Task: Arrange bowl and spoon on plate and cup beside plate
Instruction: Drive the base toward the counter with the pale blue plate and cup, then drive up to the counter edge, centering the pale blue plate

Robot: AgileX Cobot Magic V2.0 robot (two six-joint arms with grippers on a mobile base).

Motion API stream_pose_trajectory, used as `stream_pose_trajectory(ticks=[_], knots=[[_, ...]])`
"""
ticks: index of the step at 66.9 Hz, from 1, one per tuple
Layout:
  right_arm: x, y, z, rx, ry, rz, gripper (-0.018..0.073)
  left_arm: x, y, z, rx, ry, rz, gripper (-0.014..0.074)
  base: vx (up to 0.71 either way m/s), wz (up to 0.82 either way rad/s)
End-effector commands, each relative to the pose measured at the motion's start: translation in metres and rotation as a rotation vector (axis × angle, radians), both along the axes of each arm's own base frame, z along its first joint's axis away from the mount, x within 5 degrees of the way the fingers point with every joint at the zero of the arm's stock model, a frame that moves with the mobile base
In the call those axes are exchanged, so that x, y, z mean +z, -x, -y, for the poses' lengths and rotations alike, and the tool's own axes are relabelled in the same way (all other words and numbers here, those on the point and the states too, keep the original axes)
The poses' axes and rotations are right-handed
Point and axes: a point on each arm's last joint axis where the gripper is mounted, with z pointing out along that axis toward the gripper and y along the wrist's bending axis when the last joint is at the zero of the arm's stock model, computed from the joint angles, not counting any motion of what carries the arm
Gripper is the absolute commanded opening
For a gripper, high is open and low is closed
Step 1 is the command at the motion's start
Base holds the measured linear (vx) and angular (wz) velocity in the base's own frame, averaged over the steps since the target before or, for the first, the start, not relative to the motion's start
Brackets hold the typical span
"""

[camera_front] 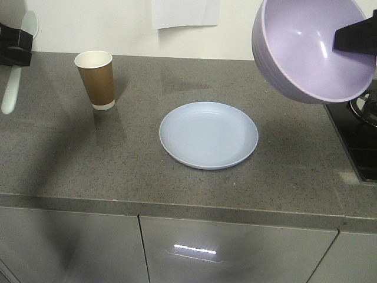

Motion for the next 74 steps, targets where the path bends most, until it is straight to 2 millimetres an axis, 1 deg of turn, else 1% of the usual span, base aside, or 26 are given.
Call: stream_pose_trajectory(ticks=[1,74], knots=[[0.0181,0.0065,-0.0004,-0.016,-0.037,0.094,-0.0006,0.0221,0.0092,0.0018,0.005,0.031,0.108,-0.0006,0.04,-0.01],[0.0181,0.0065,-0.0004,-0.016,-0.037,0.094,-0.0006,0.0221,0.0092,0.0018,0.005,0.031,0.108,-0.0006,0.05,0.00]])
